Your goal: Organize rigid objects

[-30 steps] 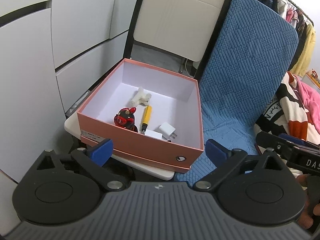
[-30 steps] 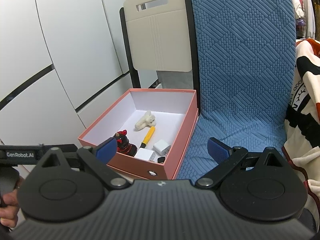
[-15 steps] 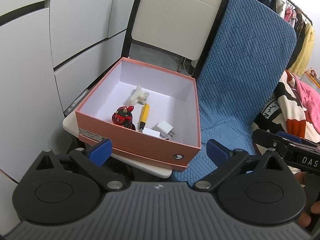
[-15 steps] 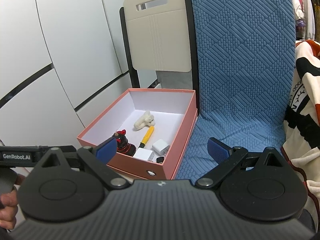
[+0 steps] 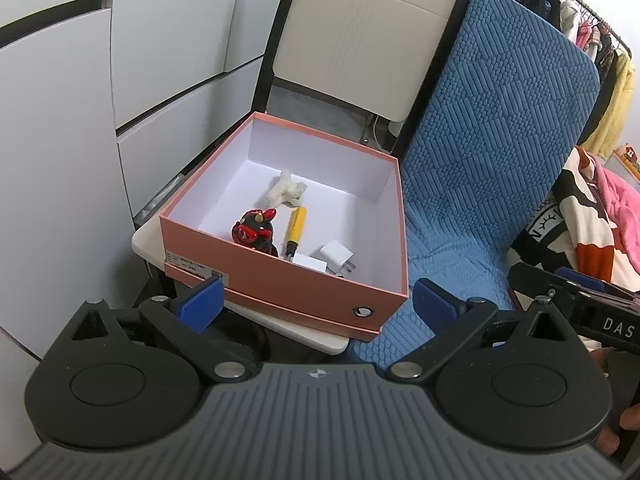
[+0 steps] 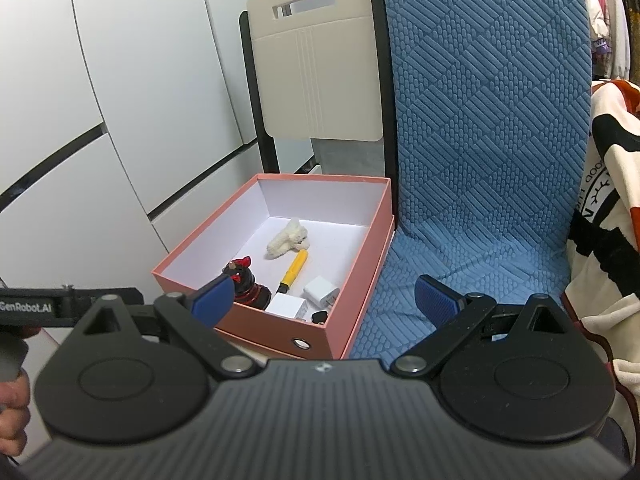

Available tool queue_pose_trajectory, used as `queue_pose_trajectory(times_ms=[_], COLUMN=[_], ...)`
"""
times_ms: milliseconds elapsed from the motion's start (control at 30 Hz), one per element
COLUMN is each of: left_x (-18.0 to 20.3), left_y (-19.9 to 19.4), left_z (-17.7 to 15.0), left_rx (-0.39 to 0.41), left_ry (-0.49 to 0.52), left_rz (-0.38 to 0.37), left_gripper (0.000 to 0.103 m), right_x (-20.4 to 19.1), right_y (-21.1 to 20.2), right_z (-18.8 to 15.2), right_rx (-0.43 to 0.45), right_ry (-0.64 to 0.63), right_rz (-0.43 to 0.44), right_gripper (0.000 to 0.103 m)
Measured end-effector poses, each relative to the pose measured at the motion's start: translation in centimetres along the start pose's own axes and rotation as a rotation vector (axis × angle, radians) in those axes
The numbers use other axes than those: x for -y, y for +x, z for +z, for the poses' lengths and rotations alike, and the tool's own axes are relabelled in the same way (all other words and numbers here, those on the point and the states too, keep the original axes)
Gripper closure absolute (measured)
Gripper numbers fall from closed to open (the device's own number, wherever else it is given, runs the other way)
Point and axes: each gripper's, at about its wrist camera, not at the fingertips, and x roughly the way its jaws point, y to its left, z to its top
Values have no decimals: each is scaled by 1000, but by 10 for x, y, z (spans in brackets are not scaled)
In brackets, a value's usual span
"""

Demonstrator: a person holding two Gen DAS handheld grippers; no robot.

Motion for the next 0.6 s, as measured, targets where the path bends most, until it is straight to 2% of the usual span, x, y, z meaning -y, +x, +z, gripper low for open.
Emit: queue_pose_trajectory(times_ms=[600], left_x=[1], left_y=[1], left_z=[-1], left_rx=[-5], left_ry=[-6], left_rz=[-9], left_gripper=[1], right_x=[-1], right_y=[0], right_z=[0], right_rx=[-1], right_ry=[-1], right_rz=[3], right_gripper=[4])
